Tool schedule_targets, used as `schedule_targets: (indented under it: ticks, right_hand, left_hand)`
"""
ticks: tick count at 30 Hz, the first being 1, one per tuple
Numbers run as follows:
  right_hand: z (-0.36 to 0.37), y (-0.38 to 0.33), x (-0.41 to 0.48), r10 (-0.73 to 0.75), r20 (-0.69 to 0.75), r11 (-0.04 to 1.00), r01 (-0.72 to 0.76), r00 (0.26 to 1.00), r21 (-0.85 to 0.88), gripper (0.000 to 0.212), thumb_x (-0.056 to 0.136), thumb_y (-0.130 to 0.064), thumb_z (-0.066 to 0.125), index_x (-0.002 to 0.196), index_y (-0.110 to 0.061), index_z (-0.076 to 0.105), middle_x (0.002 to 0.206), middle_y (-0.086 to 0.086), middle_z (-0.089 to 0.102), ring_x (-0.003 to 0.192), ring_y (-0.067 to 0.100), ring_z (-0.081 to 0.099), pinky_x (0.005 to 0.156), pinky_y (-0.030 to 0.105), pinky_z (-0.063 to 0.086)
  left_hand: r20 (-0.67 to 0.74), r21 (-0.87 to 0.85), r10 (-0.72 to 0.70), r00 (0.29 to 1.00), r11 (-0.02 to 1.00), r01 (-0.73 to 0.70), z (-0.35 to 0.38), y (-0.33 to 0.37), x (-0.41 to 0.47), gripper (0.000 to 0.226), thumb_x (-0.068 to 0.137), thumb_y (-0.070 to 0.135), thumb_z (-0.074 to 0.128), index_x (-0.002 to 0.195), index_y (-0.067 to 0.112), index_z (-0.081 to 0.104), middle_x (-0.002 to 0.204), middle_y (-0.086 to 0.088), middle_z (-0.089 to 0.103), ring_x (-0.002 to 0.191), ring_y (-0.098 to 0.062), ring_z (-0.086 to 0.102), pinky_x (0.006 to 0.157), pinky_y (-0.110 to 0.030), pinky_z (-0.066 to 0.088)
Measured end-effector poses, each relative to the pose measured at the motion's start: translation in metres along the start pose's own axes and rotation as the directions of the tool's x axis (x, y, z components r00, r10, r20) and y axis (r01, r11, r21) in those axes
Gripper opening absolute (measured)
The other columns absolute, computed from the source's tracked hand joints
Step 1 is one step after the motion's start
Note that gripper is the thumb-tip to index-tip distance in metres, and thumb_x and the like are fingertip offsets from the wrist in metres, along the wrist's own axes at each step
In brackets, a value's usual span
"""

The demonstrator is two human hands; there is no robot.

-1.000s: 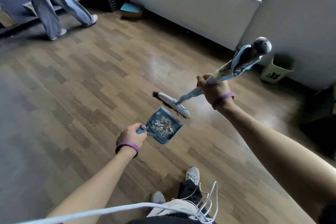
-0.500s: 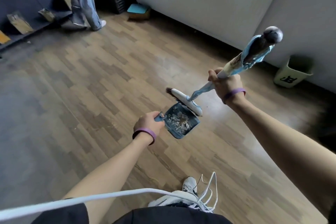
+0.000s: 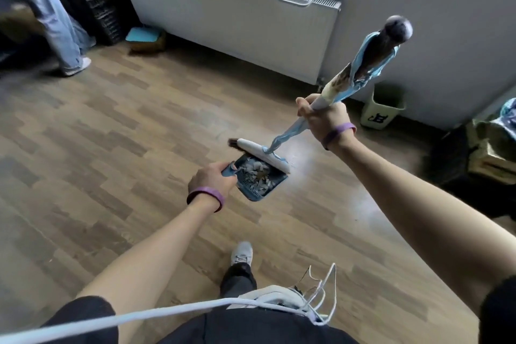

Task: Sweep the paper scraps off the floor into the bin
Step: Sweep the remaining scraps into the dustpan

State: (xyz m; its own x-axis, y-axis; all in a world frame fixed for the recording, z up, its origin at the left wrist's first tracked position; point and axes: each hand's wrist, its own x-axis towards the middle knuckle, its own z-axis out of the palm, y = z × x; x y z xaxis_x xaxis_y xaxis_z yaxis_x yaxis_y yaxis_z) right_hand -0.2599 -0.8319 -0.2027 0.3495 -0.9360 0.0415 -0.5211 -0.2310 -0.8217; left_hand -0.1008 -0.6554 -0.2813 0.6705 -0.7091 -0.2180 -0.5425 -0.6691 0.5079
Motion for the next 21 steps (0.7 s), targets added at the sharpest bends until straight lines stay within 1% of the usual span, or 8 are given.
schedule_targets:
  ticks: [2, 5, 8, 11, 14, 17, 19, 21]
  right_hand:
    - [-0.004, 0.005, 0.017, 0.004, -0.008, 1.000, -0.004, 1.000, -0.004, 0.032, 0.089, -0.038, 0.056, 0.060, -0.025, 0.059, 0.068, -0.004, 0.062, 0.068, 0.015, 0.060, 0.071, 0.033, 0.055]
    - [-0.006, 0.012, 0.048, 0.038, -0.033, 0.999, -0.037, 0.999, 0.011, 0.032, 0.090, -0.037, 0.057, 0.060, -0.025, 0.058, 0.065, -0.008, 0.060, 0.060, 0.007, 0.055, 0.065, 0.026, 0.049]
    - [-0.008, 0.017, 0.087, 0.048, -0.075, 0.998, -0.050, 0.996, -0.022, 0.033, 0.089, -0.039, 0.057, 0.061, -0.023, 0.059, 0.063, -0.009, 0.060, 0.061, 0.010, 0.056, 0.069, 0.030, 0.053]
    - [-0.011, 0.021, 0.131, 0.075, -0.117, 0.996, -0.080, 0.990, -0.044, 0.034, 0.087, -0.041, 0.056, 0.059, -0.023, 0.060, 0.061, -0.009, 0.060, 0.064, 0.013, 0.057, 0.075, 0.034, 0.054]
    - [-0.020, 0.023, 0.169, 0.088, -0.149, 0.994, -0.097, 0.985, -0.052, 0.035, 0.087, -0.042, 0.056, 0.058, -0.022, 0.059, 0.059, -0.009, 0.058, 0.065, 0.017, 0.058, 0.075, 0.039, 0.055]
    - [-0.034, 0.026, 0.200, 0.114, -0.227, 0.991, -0.126, 0.967, -0.039, 0.036, 0.089, -0.040, 0.057, 0.056, -0.023, 0.058, 0.061, -0.009, 0.059, 0.064, 0.014, 0.058, 0.073, 0.031, 0.053]
    - [-0.045, 0.031, 0.219, 0.124, -0.266, 0.991, -0.132, 0.956, -0.015, 0.036, 0.090, -0.038, 0.058, 0.058, -0.022, 0.058, 0.060, -0.008, 0.059, 0.059, 0.009, 0.056, 0.068, 0.026, 0.050]
    - [-0.057, 0.037, 0.239, 0.146, -0.287, 0.989, -0.149, 0.947, 0.014, 0.035, 0.090, -0.037, 0.058, 0.059, -0.021, 0.058, 0.060, -0.007, 0.059, 0.056, 0.009, 0.055, 0.065, 0.026, 0.049]
  left_hand:
    - [0.003, -0.001, 0.032, 0.999, 0.999, -0.032, 0.004, 0.014, 0.021, 0.020, 0.080, 0.032, 0.059, 0.098, 0.032, 0.068, 0.092, -0.001, 0.070, 0.086, -0.029, 0.061, 0.074, -0.031, 0.050]
    - [0.005, 0.004, 0.086, 0.996, 0.996, -0.086, 0.009, 0.033, 0.059, 0.017, 0.080, 0.032, 0.060, 0.094, 0.028, 0.068, 0.089, -0.003, 0.070, 0.086, -0.031, 0.061, 0.071, -0.030, 0.048]
    - [0.024, 0.011, 0.127, 0.992, 0.992, -0.127, 0.015, 0.053, 0.106, 0.017, 0.079, 0.034, 0.060, 0.092, 0.027, 0.067, 0.084, -0.004, 0.069, 0.084, -0.032, 0.061, 0.073, -0.032, 0.051]
    - [0.065, 0.015, 0.163, 0.984, 0.986, -0.165, 0.018, 0.079, 0.155, 0.016, 0.079, 0.034, 0.059, 0.092, 0.029, 0.067, 0.085, -0.003, 0.069, 0.083, -0.031, 0.061, 0.071, -0.031, 0.050]
    - [0.095, 0.030, 0.200, 0.975, 0.979, -0.204, 0.021, 0.104, 0.194, 0.017, 0.080, 0.034, 0.059, 0.093, 0.027, 0.066, 0.084, -0.002, 0.068, 0.082, -0.030, 0.060, 0.069, -0.030, 0.048]
    - [0.130, 0.030, 0.249, 0.960, 0.966, -0.255, 0.023, 0.133, 0.230, 0.016, 0.080, 0.033, 0.058, 0.093, 0.029, 0.066, 0.084, -0.001, 0.067, 0.083, -0.029, 0.061, 0.069, -0.030, 0.048]
    - [0.139, 0.042, 0.281, 0.950, 0.956, -0.289, 0.025, 0.155, 0.252, 0.018, 0.080, 0.034, 0.057, 0.095, 0.030, 0.066, 0.088, -0.001, 0.068, 0.085, -0.029, 0.061, 0.071, -0.031, 0.050]
    - [0.149, 0.044, 0.310, 0.939, 0.946, -0.320, 0.030, 0.179, 0.271, 0.018, 0.080, 0.034, 0.057, 0.095, 0.031, 0.066, 0.089, 0.000, 0.069, 0.086, -0.029, 0.061, 0.072, -0.032, 0.051]
